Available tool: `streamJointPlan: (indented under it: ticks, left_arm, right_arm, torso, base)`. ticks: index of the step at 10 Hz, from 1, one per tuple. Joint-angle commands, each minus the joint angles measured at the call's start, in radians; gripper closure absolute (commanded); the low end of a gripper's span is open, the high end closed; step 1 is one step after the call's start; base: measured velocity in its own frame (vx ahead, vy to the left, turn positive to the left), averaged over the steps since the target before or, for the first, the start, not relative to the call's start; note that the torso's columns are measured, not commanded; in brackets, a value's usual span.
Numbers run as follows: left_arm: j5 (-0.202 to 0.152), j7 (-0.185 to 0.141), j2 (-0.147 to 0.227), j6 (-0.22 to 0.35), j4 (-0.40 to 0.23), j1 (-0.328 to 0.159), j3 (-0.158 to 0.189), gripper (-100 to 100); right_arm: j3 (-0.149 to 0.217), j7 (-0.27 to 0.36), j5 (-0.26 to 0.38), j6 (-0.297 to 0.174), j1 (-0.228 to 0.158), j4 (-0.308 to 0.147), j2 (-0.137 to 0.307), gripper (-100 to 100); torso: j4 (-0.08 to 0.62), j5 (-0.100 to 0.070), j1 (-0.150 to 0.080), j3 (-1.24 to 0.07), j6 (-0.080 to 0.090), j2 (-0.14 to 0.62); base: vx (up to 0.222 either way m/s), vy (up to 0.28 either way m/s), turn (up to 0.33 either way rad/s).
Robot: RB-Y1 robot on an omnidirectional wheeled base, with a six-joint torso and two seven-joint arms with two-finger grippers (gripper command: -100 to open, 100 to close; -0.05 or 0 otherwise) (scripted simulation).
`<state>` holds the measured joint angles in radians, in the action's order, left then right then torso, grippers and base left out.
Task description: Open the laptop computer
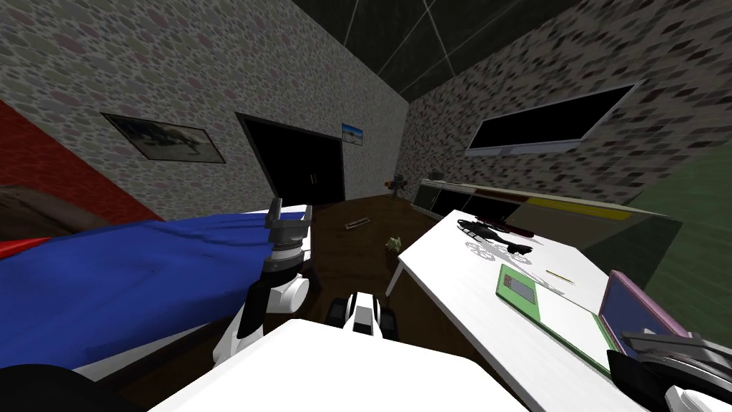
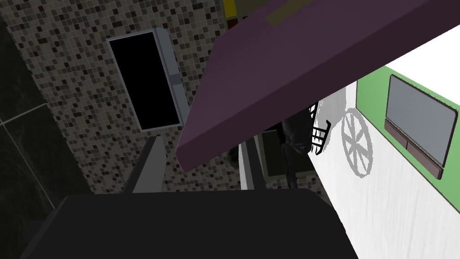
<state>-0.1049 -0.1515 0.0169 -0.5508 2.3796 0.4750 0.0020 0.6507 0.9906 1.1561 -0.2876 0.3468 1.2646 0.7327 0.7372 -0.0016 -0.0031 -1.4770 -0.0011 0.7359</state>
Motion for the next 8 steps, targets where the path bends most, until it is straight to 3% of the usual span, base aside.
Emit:
streamJointPlan:
  ticks: [1, 3, 8]
  left_arm:
    - [0.000, 0.000, 0.000, 0.000, 0.000, 0.000, 0.000, 0]
    - [0.000, 0.000, 0.000, 0.000, 0.000, 0.000, 0.000, 0]
    - [0.000, 0.000, 0.000, 0.000, 0.000, 0.000, 0.000, 0]
  right_arm:
    - [-0.008, 0.027, 0.035, -0.037, -0.010, -0.009, -0.018, 100]
    - [-0.014, 0.049, 0.067, -0.070, -0.019, -0.019, -0.034, 100]
    - [-0.039, 0.137, 0.195, -0.202, -0.052, -0.056, -0.099, 100]
  torso:
    - [0.000, 0.002, 0.002, 0.000, 0.003, 0.000]
    - [0.001, 0.001, 0.000, 0.002, 0.000, 0.003]
    - [0.001, 0.003, 0.003, 0.001, 0.003, 0.002]
  base:
    - [-0.042, -0.016, 0.177]
    - [-0.084, -0.035, 0.215]
    - [-0.082, -0.034, 0.201]
